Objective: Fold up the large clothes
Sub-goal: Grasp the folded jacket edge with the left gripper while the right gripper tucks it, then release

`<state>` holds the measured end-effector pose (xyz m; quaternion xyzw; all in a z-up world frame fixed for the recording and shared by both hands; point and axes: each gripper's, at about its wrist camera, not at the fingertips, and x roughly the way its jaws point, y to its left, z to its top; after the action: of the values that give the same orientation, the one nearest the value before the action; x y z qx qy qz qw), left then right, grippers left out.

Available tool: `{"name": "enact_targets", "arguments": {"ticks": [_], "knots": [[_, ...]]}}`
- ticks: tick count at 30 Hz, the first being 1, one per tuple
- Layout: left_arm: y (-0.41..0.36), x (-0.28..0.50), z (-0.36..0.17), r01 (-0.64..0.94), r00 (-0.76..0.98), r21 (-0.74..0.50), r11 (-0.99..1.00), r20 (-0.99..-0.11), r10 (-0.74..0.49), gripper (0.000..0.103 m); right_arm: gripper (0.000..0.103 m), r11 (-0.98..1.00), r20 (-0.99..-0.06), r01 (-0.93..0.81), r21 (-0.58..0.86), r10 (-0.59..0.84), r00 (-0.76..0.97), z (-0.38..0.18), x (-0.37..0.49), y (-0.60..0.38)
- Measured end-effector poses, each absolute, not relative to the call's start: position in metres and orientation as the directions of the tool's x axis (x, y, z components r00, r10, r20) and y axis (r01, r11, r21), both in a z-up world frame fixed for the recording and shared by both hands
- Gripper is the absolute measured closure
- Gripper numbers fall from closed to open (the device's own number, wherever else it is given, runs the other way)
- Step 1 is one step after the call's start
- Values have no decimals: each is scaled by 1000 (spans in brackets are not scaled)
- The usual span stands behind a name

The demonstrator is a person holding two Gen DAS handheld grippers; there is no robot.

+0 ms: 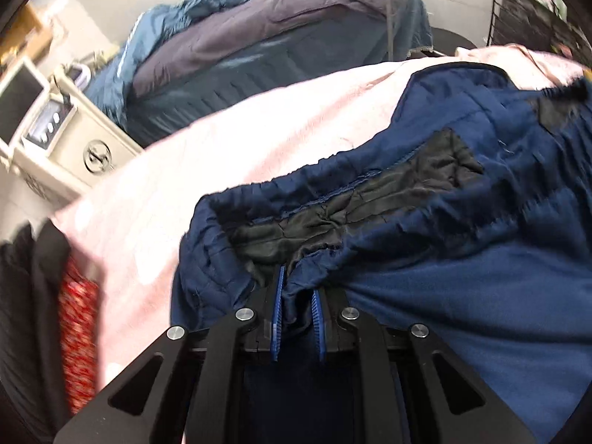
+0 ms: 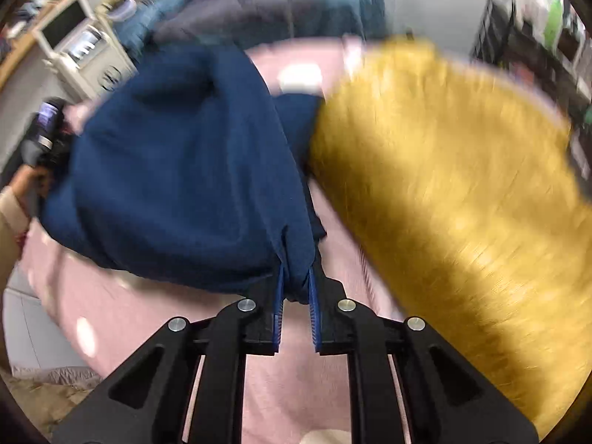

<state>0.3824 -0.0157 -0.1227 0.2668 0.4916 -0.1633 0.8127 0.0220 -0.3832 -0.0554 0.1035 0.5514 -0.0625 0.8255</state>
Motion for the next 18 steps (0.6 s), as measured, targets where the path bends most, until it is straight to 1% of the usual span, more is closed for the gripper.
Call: {"name": "enact_targets", "arguments": {"ticks": [1,2,5,7,8,9,10,11,12,13,14,15,17,18], "knots": [[-18,382,-126,533,469,285,797,-883,2,86,92,968,-943,235,92,9,333,-83,25,-384],[-22,381,-129,536,483,315,783,-876,21,86,91,967,-945,241,81,-3,327,-101,27,-384],[-29,373,-128,550,516,374,747,-855,49,84,89,952,-929,295,84,-32,369,-104,26,-381],[-27,365,-119,567,528,369,737,-849,19,81,86,943,-925,321,92,-38,378,-99,22,-381],[-24,361,-111,576,532,355,737,-847,-8,75,82,942,-921,320,97,-37,387,-97,20,-382],[-20,354,-100,582,533,325,746,-845,-48,62,75,944,-917,318,92,-44,397,-95,15,-382],[-13,346,-87,583,533,283,761,-840,-96,52,72,944,-913,321,82,-58,403,-93,10,-383],[-4,338,-74,583,536,228,779,-829,-158,30,70,943,-911,322,79,-63,408,-92,8,-383],[11,324,-54,567,563,168,806,-793,-231,9,70,941,-906,324,93,-54,419,-89,3,-383],[28,311,-38,543,599,128,830,-751,-276,5,70,938,-904,329,104,-48,424,-89,1,-383],[47,298,-25,523,621,72,849,-714,-322,6,70,935,-902,335,117,-41,431,-87,-2,-384],[62,290,-19,509,623,31,860,-702,-344,6,70,933,-898,337,128,-36,438,-86,-7,-387],[94,276,-16,457,628,-13,890,-703,-333,6,70,932,-888,339,128,-45,458,-78,-8,-388],[104,272,-19,436,629,-7,900,-713,-310,6,70,933,-879,338,126,-52,474,-74,-7,-388]]}}
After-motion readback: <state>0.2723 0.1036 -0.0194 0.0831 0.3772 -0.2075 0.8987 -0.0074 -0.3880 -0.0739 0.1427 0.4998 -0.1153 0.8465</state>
